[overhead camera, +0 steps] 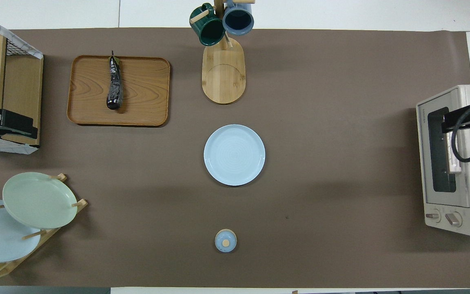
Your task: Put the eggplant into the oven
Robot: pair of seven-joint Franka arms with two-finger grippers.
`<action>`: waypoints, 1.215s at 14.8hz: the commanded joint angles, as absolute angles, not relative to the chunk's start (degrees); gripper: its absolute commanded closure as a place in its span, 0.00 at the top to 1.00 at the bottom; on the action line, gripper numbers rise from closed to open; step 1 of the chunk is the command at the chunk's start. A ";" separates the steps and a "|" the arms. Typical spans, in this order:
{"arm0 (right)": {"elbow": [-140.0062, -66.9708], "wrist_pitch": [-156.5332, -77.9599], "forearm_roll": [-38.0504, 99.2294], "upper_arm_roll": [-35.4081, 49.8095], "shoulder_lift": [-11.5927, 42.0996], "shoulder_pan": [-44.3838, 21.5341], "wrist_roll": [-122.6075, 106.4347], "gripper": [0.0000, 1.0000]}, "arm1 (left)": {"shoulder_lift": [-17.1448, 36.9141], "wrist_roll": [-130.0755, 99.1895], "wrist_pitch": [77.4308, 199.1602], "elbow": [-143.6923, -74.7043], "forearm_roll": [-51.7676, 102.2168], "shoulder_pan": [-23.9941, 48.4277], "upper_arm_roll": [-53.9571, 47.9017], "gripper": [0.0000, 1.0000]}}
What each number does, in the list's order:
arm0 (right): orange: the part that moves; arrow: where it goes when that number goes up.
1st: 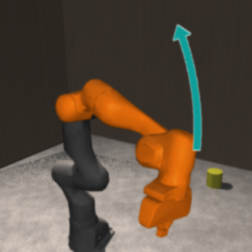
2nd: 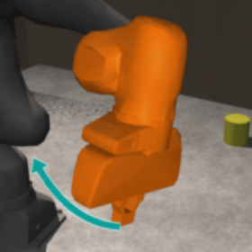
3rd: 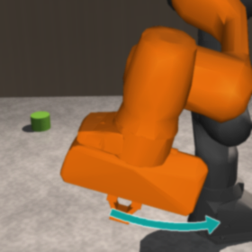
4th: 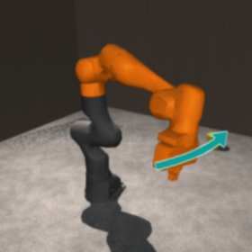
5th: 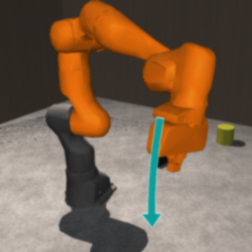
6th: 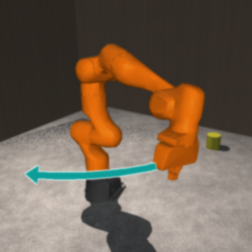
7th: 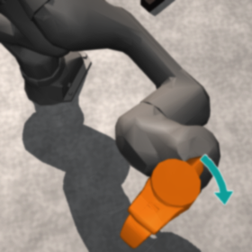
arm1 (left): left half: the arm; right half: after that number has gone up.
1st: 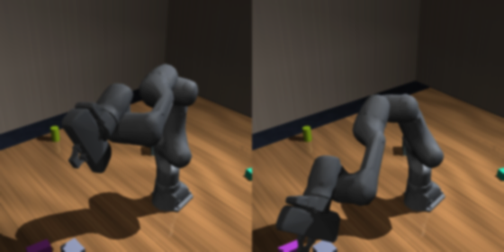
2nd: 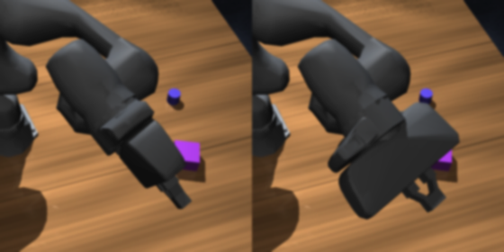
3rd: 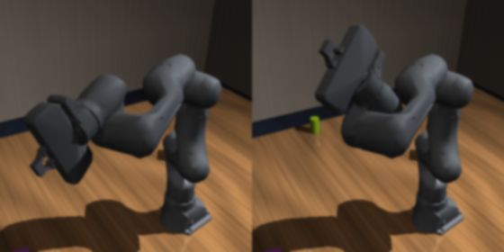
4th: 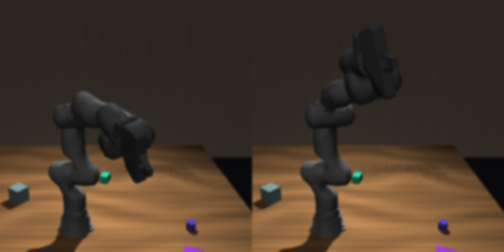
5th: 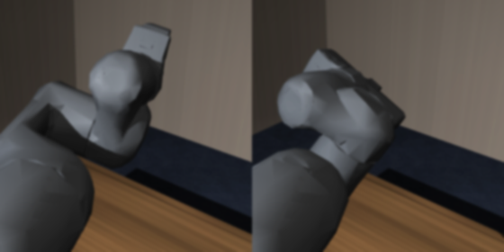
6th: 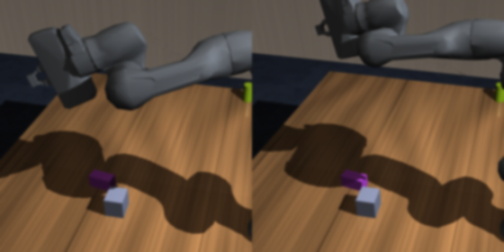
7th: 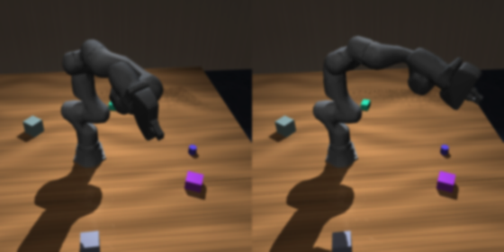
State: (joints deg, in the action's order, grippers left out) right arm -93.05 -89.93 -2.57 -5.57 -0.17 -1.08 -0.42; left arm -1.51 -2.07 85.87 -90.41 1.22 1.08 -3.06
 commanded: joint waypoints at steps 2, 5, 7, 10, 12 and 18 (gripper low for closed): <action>-93.87 -89.30 -0.97 -5.01 -1.14 -0.18 -1.41 1.00 | -1.76 -2.37 86.40 -90.27 0.62 0.97 -3.08 1.00; -93.87 -89.38 -0.97 -5.01 -1.14 -0.09 -1.49 1.00 | -1.93 -1.93 86.31 -90.35 0.61 0.97 -2.99 1.00; -93.87 -89.56 -0.97 -5.01 -1.14 0.09 -1.41 1.00 | -1.85 -2.11 86.40 -90.35 0.70 0.88 -2.90 1.00; -93.87 -89.47 -0.97 -5.01 -1.14 0.09 -1.76 1.00 | -1.85 -2.11 86.57 -90.26 0.62 0.88 -2.90 1.00; -95.00 -90.78 -0.97 -5.36 -1.32 0.18 -1.49 0.41 | -1.85 -2.20 86.75 -90.35 0.53 0.88 -2.99 1.00; -106.41 -99.38 -1.75 -5.62 -5.79 2.80 -1.23 0.00 | -1.85 -2.55 89.73 -91.23 0.62 0.97 -3.08 1.00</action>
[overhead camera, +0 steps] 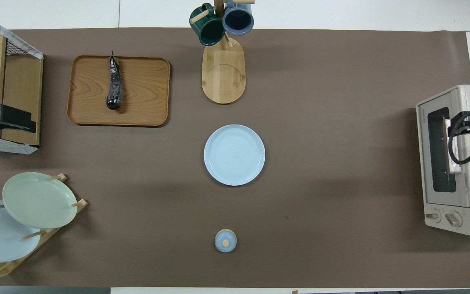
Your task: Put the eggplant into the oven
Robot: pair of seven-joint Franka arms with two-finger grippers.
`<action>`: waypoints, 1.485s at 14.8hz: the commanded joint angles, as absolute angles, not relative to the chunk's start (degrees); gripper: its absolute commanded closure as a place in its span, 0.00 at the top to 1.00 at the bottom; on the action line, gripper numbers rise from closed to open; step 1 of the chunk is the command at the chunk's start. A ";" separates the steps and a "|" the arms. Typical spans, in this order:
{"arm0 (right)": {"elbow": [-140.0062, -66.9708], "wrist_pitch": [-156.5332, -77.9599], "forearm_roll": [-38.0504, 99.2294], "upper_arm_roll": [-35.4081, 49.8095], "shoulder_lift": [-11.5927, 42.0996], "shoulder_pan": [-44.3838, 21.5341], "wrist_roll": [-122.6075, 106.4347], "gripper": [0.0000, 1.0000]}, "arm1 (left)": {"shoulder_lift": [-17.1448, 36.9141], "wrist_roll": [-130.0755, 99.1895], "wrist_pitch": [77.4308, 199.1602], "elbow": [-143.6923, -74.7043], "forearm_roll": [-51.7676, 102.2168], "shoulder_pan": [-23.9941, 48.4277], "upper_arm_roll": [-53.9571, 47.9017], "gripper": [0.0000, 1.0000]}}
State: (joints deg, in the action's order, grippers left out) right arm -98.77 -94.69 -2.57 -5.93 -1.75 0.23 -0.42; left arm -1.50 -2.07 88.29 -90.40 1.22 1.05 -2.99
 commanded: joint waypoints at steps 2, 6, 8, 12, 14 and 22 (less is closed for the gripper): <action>-109.15 -100.81 -2.19 -5.80 -6.68 4.74 -1.14 0.00 | -1.76 -2.90 90.26 -91.76 0.88 0.97 -3.08 1.00; -112.05 -102.65 -5.27 -5.71 -6.50 6.06 0.79 0.00 | 1.75 -2.90 92.63 -91.67 1.93 0.88 -3.08 1.00; -113.29 -104.58 -5.27 -5.71 -6.07 5.98 0.88 0.00 | 4.90 -2.90 93.87 -90.80 2.02 1.05 -3.08 1.00; -114.26 -108.01 -7.11 -5.71 -4.05 6.06 0.88 0.00 | 12.46 -3.25 97.28 -87.46 4.83 1.14 -3.08 1.00; -114.61 -108.89 -7.56 -5.71 -3.52 6.06 0.88 0.00 | 16.41 -3.25 98.69 -85.62 4.92 1.32 -3.08 1.00; -116.72 -112.14 -7.47 -5.54 -3.25 5.45 0.97 0.00 | 29.68 -3.25 110.29 -81.84 6.59 4.47 -3.34 1.00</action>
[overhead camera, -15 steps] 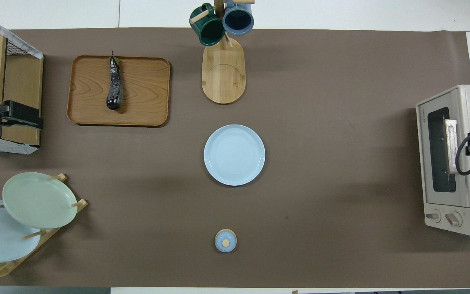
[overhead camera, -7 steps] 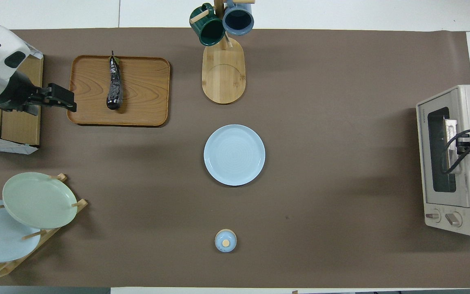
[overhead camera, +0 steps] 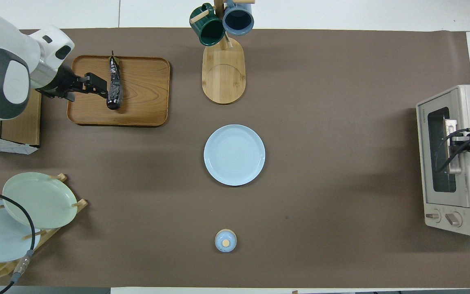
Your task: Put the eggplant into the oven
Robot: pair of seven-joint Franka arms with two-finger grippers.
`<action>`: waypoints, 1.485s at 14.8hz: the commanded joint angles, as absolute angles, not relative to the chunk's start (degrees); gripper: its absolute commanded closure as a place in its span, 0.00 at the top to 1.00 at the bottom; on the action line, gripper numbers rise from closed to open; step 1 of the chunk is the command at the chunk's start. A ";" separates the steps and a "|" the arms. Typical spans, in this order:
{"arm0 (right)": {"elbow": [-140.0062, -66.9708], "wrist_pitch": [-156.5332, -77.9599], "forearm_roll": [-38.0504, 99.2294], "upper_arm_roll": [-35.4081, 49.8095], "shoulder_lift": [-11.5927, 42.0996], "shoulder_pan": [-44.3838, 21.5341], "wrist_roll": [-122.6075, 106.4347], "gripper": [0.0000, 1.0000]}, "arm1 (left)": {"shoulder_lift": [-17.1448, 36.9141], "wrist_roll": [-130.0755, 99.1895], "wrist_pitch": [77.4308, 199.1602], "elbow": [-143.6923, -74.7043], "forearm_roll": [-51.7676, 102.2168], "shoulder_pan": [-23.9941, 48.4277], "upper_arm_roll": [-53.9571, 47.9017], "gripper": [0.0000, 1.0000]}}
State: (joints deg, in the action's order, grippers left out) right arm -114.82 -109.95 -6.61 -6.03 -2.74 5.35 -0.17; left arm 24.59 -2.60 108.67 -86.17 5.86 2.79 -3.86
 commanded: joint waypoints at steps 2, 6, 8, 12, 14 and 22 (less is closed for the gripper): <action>-117.24 -112.15 -7.30 -5.54 -3.25 5.45 1.05 0.00 | 33.47 -3.25 110.91 -78.93 6.42 5.45 -3.16 1.00; -118.73 -113.46 -6.59 -5.45 -3.25 5.27 2.28 0.00 | 35.68 -2.81 115.40 -79.10 -0.50 5.19 -3.43 1.00; -119.96 -115.48 -6.50 -5.36 -3.25 5.10 3.25 0.00 | 35.86 -2.81 116.71 -79.45 -1.93 5.36 -3.43 1.00; -121.81 -118.82 -6.24 -5.10 -2.82 2.91 5.53 0.00 | 35.16 -2.90 121.90 -85.16 -1.41 5.54 -3.43 1.00; -121.90 -119.79 -6.24 -5.10 -2.11 2.20 7.81 0.00 | 34.37 -2.90 121.99 -87.18 -1.41 5.62 -3.43 1.00; -125.32 -128.83 -6.15 -5.01 1.05 0.44 9.14 0.00 | 34.01 -2.90 121.64 -87.36 0.53 5.63 -3.43 1.00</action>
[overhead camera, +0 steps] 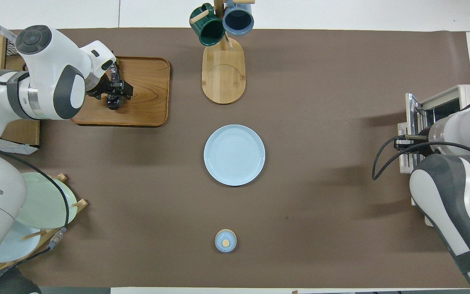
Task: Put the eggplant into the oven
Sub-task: 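Grasp the eggplant with the left gripper while the right gripper opens the oven door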
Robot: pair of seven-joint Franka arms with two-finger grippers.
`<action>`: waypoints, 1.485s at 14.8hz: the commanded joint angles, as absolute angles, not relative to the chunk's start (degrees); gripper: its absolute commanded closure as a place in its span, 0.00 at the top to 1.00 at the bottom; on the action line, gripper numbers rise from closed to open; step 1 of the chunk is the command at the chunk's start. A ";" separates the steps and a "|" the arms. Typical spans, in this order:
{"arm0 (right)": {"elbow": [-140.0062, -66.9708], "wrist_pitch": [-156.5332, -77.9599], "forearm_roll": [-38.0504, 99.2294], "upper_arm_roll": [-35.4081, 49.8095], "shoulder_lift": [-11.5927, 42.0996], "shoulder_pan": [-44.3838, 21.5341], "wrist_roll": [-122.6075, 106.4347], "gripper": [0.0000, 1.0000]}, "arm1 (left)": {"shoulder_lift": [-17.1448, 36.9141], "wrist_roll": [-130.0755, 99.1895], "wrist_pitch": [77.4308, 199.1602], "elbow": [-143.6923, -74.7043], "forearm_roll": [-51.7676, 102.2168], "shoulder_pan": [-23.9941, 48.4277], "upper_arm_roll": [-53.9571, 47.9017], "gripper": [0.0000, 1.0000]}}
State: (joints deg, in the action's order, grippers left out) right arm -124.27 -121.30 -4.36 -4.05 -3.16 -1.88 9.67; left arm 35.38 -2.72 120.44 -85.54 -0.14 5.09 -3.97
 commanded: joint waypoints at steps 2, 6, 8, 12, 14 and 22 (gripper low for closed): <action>-127.52 -131.99 -6.15 -5.01 1.32 -0.60 8.97 0.00 | 34.01 -2.90 121.47 -87.36 0.53 5.63 -3.43 0.90; -129.02 -133.15 -6.07 -5.10 1.32 -1.49 7.74 0.00 | 33.93 -2.64 121.73 -87.54 0.35 5.80 -3.34 0.26; -129.64 -133.15 -6.06 -5.10 1.23 -1.49 4.67 0.00 | 33.93 -2.29 121.64 -87.45 0.18 5.71 -3.34 0.00; -130.69 -133.24 -6.06 -5.10 0.88 0.09 -3.06 0.00 | 33.93 -0.88 121.38 -87.01 0.26 5.36 -3.43 0.00; -130.69 -133.24 -5.89 -5.01 0.79 0.00 -3.43 0.00 | 33.93 -0.97 120.85 -86.40 0.52 5.62 -3.51 0.00; -134.82 -140.88 -5.71 -5.01 0.70 -0.61 -5.79 0.00 | 22.08 -2.45 105.76 -86.92 7.29 5.80 -3.60 0.00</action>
State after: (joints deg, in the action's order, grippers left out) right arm -132.16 -136.18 -3.39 -3.19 0.07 -4.10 -0.16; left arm 27.09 -2.05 110.60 -84.99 4.96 5.35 -4.19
